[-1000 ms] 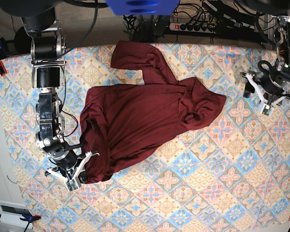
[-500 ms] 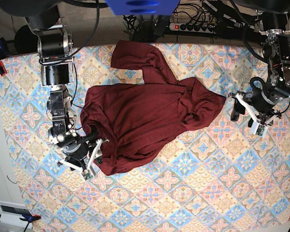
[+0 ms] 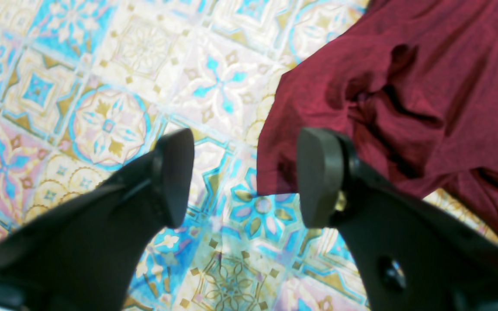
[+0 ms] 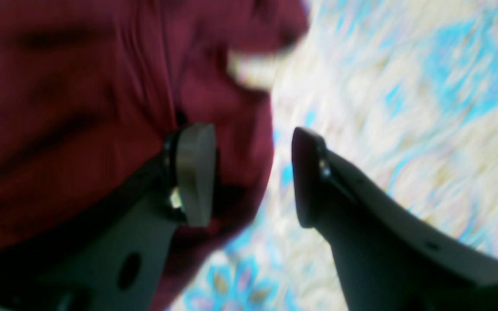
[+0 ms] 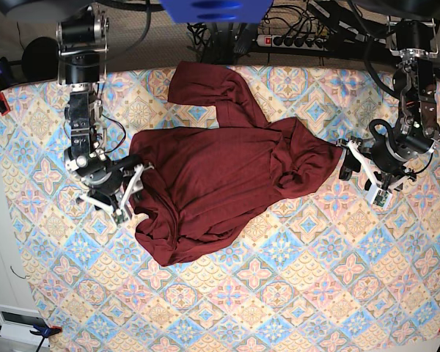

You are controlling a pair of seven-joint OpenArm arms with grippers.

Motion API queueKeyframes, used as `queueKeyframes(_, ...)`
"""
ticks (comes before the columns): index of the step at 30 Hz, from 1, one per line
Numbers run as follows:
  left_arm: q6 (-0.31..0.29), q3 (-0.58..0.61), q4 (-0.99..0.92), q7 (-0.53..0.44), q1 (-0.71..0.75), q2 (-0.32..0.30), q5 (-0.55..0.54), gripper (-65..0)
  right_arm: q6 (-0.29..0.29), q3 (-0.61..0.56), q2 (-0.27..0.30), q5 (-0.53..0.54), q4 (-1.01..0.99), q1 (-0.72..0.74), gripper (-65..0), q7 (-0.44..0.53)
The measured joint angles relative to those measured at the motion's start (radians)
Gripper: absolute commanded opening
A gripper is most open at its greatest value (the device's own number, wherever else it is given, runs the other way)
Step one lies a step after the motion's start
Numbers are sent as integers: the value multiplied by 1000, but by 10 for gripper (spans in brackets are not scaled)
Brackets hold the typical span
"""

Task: Layout the t-shirt on the table in an organized manner, then fold the t-shirt properly
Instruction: 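Release the shirt with both grippers and lift them clear, then grasp the shirt with the left gripper and lift it high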

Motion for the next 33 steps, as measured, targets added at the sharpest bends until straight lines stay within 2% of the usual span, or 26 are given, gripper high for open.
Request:
queueKeyframes(10, 0, 0, 0, -1, 3, 0, 0, -280, 0, 0, 1, 1, -92, -13, -371, 8)
queueKeyframes(19, 0, 0, 0, 0, 7, 0, 0, -280, -3, -2, 2, 8, -136, -8, -373, 59)
queueKeyframes(20, 0, 0, 0, 0, 7, 0, 0, -280, -3, -2, 2, 8, -136, -8, -383, 59)
queueKeyframes(22, 0, 0, 0, 0, 7, 0, 0, -280, -2, -2, 2, 9, -136, -8, -446, 59)
queueKeyframes(26, 0, 0, 0, -5, 15, 0, 0, -280, 3, -1, -6, 12, -133, -10, -650, 65)
queueKeyframes(28, 0, 0, 0, -3, 23, 0, 0, -280, 7, 29, -8, 5, -108, -13, -644, 60)
queueKeyframes(33, 0, 0, 0, -3, 16, 1, 0, -280, 15, 195, -2, -2, 75, -56, -644, 102)
